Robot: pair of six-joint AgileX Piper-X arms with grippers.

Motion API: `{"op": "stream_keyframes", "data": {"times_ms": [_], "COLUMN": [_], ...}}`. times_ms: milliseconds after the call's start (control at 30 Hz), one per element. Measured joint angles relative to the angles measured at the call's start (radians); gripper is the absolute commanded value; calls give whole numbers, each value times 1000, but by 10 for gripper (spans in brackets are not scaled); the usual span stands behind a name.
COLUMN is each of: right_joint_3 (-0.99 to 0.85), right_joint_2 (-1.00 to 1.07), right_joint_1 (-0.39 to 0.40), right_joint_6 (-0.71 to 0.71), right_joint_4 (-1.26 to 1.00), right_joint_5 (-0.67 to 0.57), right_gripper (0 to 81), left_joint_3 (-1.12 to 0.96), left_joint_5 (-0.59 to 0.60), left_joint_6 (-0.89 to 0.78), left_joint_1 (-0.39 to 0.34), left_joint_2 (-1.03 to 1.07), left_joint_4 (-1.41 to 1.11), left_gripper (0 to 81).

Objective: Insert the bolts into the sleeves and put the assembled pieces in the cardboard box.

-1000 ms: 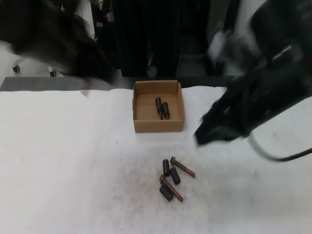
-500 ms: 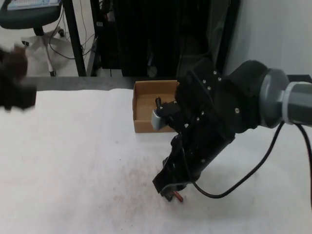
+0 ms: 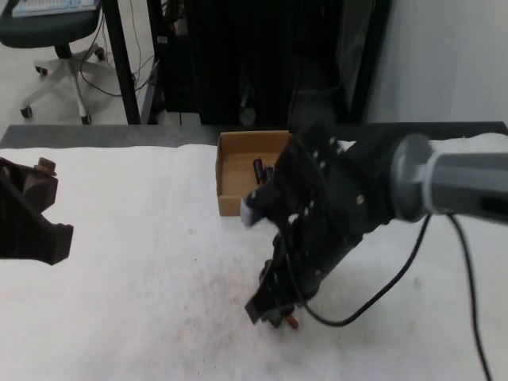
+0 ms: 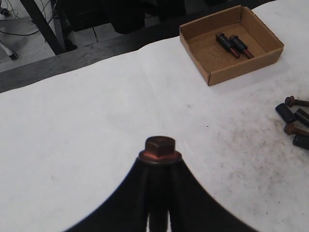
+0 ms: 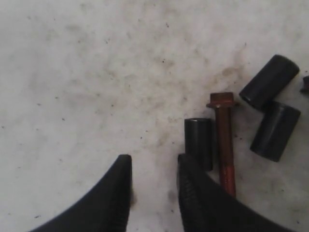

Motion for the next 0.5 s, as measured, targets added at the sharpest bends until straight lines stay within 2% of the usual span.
{"op": "stream_keyframes", "data": {"times_ms": [200,500], "right_joint_3": [0,-6], "right_joint_2": [73,77], "right_joint_1": [0,0], "right_joint_6": [-68,-121], "right_joint_4": [-13,-57], "right_joint_5": [7,50], "right_gripper": [307,307], "left_joint_3": [0,0], "left_joint_5": [0,0], "left_joint_6": [0,0], "left_joint_1": [0,0], "left_joint_2": [0,0], "left_joint_4": [0,0], "left_gripper": [0,0]}}
